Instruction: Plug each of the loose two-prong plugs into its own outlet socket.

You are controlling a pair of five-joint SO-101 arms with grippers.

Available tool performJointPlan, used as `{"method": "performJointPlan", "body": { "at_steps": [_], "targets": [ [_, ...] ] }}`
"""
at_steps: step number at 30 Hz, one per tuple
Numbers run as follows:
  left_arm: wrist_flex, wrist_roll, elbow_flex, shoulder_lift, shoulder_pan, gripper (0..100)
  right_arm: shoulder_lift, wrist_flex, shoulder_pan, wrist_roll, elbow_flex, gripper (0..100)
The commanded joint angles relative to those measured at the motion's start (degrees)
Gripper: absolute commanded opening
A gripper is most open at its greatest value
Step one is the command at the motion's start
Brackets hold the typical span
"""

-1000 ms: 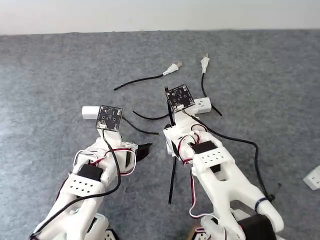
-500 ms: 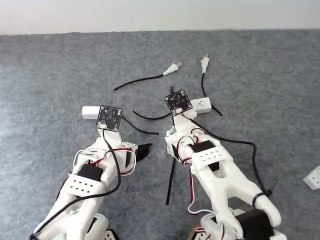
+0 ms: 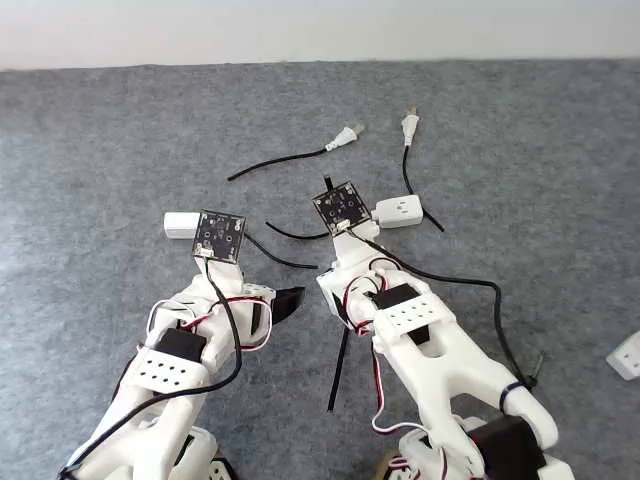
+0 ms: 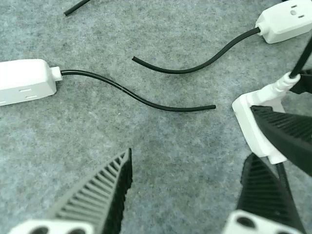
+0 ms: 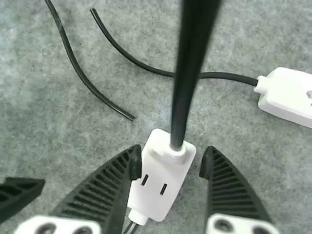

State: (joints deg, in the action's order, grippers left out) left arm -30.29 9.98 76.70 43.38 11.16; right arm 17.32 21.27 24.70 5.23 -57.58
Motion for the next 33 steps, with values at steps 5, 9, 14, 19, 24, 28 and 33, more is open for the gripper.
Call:
{"method": "performJointPlan", "body": {
  "at_steps": [5,9,14,19,24,28,33],
  "targets": [
    [1.3,-0.4,-0.6,1.5,-0.3,34,0.1,-2.6,-0.7,2.7,2.8,1.8],
    [1.3,-0.4,-0.6,1.5,-0.3,34,0.5,-2.9,-2.7,4.1,2.8,0.9],
    [1.3,-0.4,-0.6,1.5,-0.3,34,0.9,-2.5,-5.0,4.1,3.0,0.9],
    [1.4,-0.4,-0.6,1.5,-0.3,34,5.7,1.0,-8.2,4.1,2.9,0.9],
    [1.4,-0.4,-0.6,1.4,-0.3,34,15.8,11.9,-14.4,4.1,2.7,0.9],
    [1.5,-0.4,-0.6,1.3,-0.3,34,23.1,17.5,-24.2,4.0,2.7,0.9],
    [2.7,-0.4,-0.6,1.1,-0.3,34,25.6,20.4,-36.7,1.7,2.6,0.9]
  ]
}}
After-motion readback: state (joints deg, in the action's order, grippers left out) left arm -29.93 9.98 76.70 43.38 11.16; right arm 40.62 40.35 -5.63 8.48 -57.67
